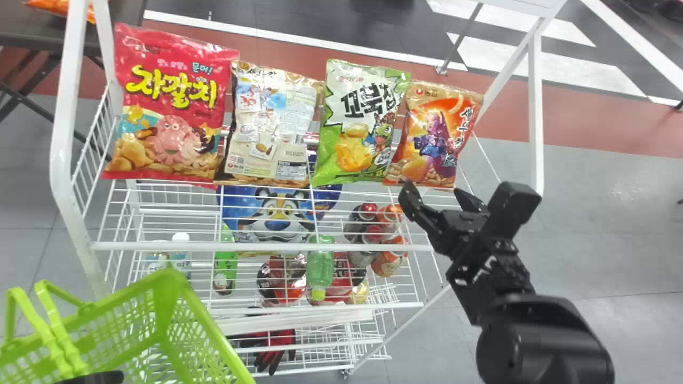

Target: Hold basket handle with left hand then pick Saewookkang with right hand and place into basket

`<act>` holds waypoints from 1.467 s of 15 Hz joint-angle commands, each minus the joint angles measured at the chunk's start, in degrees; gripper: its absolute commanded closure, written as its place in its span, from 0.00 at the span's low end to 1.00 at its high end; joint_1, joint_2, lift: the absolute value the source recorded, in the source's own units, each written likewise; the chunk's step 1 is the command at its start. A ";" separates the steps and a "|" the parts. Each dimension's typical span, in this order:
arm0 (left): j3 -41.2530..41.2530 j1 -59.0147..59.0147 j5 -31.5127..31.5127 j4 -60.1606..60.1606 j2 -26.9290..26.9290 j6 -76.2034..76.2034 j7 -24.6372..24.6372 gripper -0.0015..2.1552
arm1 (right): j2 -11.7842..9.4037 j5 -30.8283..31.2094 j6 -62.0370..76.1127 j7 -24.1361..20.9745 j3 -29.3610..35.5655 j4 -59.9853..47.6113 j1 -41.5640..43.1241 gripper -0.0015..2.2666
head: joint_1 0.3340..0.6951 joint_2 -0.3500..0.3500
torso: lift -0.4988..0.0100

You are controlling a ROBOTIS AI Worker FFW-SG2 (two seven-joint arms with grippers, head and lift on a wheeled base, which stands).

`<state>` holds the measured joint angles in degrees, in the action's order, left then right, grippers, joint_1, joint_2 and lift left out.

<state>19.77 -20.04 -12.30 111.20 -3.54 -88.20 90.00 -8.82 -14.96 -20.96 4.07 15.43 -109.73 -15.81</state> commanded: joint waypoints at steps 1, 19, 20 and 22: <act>0.00 0.00 0.09 0.07 -0.15 -1.83 0.57 1.00 | -0.06 -0.07 -6.60 0.23 2.06 1.62 5.70 0.02 | 1.00 0.00 | 0.94; 0.44 1.40 0.61 -0.55 -1.38 -1.83 0.57 1.00 | -3.93 5.11 -13.63 2.43 -1.02 24.03 26.97 0.99 | 1.00 0.01 | 0.94; 0.44 1.40 0.61 -0.64 -1.38 -1.83 0.57 1.00 | -3.84 5.03 -12.75 1.99 -0.67 22.19 25.74 0.99 | 1.00 0.01 | 0.94; 0.27 1.49 0.53 -0.72 -1.38 -1.83 0.57 1.00 | -3.67 4.85 -13.63 -0.38 0.03 19.55 23.72 0.99 | 1.00 0.00 | 0.94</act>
<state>20.13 -18.63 -11.73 110.53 -4.92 -88.20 90.00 -12.57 -10.01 -34.07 4.58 15.00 -88.25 9.40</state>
